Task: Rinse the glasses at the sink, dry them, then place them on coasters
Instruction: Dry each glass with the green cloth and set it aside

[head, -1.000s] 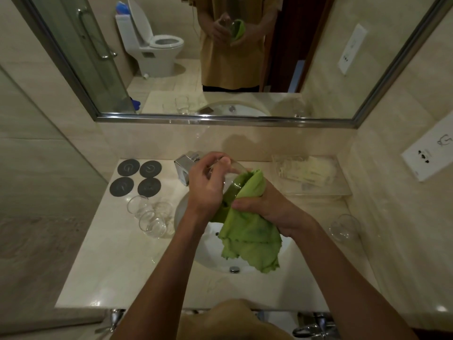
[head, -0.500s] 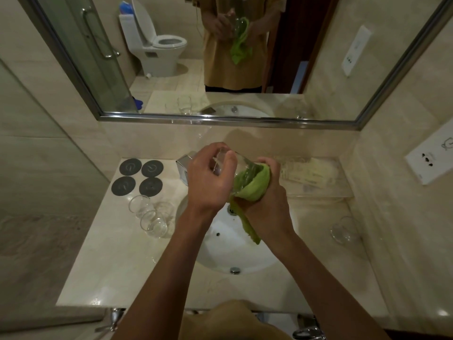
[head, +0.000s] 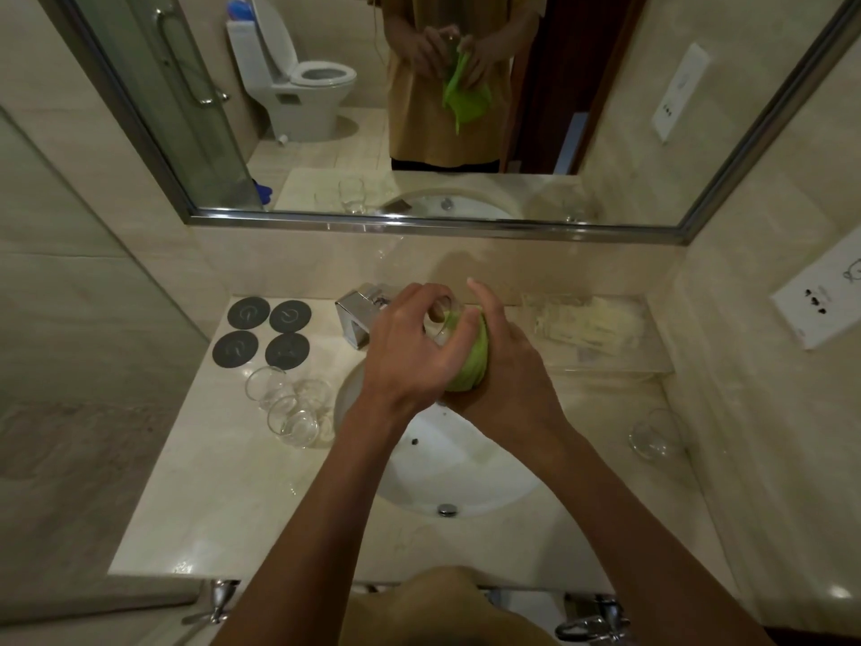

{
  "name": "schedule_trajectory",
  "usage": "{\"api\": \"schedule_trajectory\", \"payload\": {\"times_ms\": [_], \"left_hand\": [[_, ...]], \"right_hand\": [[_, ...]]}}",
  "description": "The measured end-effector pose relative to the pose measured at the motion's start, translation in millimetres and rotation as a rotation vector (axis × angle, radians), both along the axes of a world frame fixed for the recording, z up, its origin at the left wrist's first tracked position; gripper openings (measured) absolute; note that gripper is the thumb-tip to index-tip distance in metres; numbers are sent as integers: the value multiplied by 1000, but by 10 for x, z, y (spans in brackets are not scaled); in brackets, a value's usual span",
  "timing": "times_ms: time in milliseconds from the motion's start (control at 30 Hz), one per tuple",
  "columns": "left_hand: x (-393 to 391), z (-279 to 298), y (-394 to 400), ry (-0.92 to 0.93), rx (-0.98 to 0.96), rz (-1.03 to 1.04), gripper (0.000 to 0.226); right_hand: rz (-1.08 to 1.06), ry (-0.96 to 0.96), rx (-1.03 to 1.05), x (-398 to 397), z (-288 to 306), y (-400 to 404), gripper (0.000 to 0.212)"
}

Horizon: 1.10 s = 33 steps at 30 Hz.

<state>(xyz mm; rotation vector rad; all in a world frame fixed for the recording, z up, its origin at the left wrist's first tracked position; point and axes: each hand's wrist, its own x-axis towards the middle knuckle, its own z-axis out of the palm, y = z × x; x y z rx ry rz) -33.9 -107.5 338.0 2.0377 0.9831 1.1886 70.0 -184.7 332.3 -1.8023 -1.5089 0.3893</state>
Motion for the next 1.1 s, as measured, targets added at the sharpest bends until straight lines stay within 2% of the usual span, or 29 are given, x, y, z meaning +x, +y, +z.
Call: {"api": "schedule_trajectory", "payload": {"times_ms": [133,200,300,367,433,533,667,900,1100], "left_hand": [[-33,30,12,172,-106,-135,47],[-87,18,53,78,-308,-207,45],[-191,-74,178,-205,-602,-258,32],[-279,-186,251,-282,-704,-323,21],[-345,-303,231,-220,-730,-391,20],[-348,-444,128,-115,-838,-421,38],[-267,-484,67,-147,-995,-471,63],[-143,-369,-90,-387,-1222,-452,68],[-143,-336,-142,-475,-1240,-469,70]], "right_hand": [[3,260,-88,59,-88,-5,117],[-37,341,-61,70,-118,-41,111],[-89,415,23,103,-150,-95,101],[-100,418,63,117,-159,-114,98],[-103,413,101,112,-161,-113,97],[-86,390,126,86,-159,-91,98],[-65,403,131,72,-161,-94,102],[12,346,179,32,-138,-102,106],[36,335,181,27,-109,-134,105]]}}
